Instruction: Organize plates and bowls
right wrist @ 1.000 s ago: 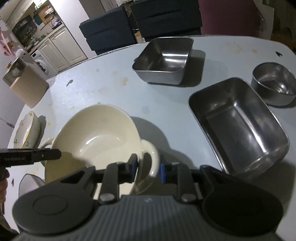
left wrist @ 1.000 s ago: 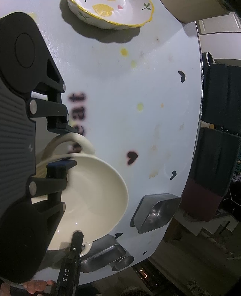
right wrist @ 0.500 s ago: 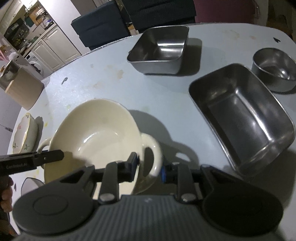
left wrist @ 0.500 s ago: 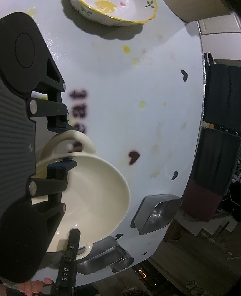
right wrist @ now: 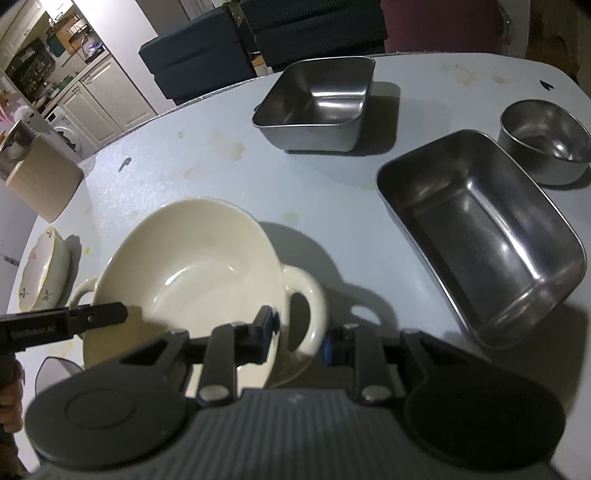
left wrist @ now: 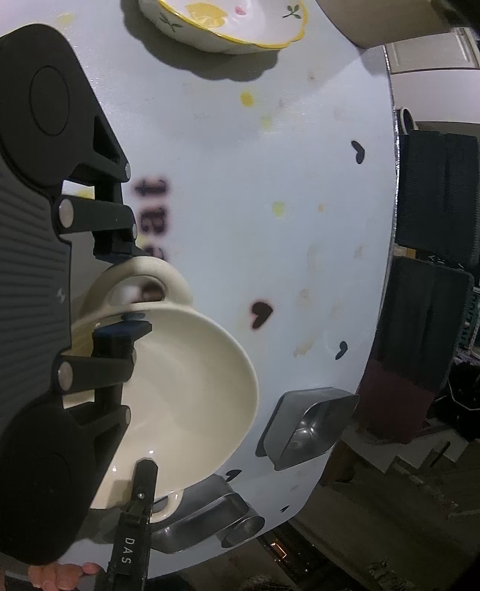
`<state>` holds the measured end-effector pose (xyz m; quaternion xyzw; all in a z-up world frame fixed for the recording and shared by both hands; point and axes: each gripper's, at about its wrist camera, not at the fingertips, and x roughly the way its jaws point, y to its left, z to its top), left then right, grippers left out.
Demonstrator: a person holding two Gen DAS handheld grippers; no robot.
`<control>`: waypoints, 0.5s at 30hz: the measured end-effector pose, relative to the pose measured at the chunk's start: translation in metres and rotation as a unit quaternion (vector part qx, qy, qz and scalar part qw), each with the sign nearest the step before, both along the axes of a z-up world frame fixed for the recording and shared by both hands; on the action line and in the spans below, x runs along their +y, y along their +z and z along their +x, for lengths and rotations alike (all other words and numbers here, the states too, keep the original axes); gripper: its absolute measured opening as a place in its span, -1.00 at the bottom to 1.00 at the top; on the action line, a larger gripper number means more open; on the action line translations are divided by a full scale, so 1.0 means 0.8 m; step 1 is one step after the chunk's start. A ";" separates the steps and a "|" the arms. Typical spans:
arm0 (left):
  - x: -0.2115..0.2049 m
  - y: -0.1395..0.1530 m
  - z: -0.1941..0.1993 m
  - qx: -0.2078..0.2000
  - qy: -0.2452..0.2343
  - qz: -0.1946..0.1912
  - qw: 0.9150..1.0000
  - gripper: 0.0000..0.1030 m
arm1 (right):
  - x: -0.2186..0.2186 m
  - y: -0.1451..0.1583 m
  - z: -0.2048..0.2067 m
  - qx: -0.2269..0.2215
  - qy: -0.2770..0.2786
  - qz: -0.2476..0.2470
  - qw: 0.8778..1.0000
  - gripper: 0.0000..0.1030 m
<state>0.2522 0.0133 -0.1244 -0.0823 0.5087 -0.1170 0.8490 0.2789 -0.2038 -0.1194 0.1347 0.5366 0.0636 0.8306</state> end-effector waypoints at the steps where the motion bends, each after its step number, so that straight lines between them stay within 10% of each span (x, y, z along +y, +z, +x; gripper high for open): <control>1: 0.000 0.000 0.001 -0.001 0.000 0.000 1.000 -0.36 | 0.000 0.000 0.000 -0.002 -0.001 0.000 1.000 -0.42; 15: -0.005 0.012 -0.001 -0.034 -0.011 0.008 0.999 -0.36 | 0.006 0.007 -0.010 -0.017 0.000 -0.014 1.000 -0.39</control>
